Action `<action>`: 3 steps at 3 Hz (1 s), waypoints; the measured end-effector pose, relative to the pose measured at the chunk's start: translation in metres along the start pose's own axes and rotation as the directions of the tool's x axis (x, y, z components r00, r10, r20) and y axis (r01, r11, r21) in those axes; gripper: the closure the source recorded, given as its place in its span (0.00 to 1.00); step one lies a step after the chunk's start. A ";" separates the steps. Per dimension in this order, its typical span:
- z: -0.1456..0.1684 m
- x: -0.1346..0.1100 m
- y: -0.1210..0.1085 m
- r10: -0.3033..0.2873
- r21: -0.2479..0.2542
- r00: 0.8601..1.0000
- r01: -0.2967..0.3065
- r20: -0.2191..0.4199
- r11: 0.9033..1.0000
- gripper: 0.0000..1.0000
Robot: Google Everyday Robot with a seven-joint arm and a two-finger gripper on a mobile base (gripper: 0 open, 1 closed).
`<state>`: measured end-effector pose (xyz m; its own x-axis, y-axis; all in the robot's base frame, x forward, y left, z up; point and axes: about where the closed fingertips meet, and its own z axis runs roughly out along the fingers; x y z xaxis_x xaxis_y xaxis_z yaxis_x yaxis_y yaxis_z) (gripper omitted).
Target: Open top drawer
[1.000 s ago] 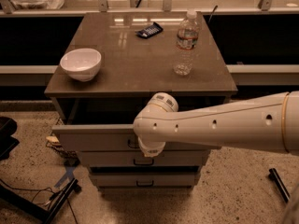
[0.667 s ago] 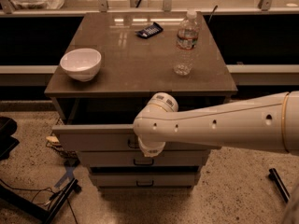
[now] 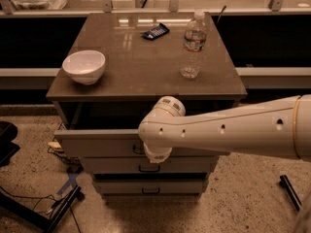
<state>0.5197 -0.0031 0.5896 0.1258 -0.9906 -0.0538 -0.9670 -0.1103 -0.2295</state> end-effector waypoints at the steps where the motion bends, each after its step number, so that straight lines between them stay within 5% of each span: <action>1: 0.000 0.000 0.000 0.000 0.000 1.000 0.000 0.000 1.000 1.00; 3: 0.000 0.000 0.000 0.000 0.000 1.000 0.000 0.000 1.000 1.00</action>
Offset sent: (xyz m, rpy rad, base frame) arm 0.0081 -0.0667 0.3084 0.4968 -0.6727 0.1166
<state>0.5197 -0.0031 0.5898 0.1259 -0.9906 -0.0540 -0.9669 -0.1103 -0.2300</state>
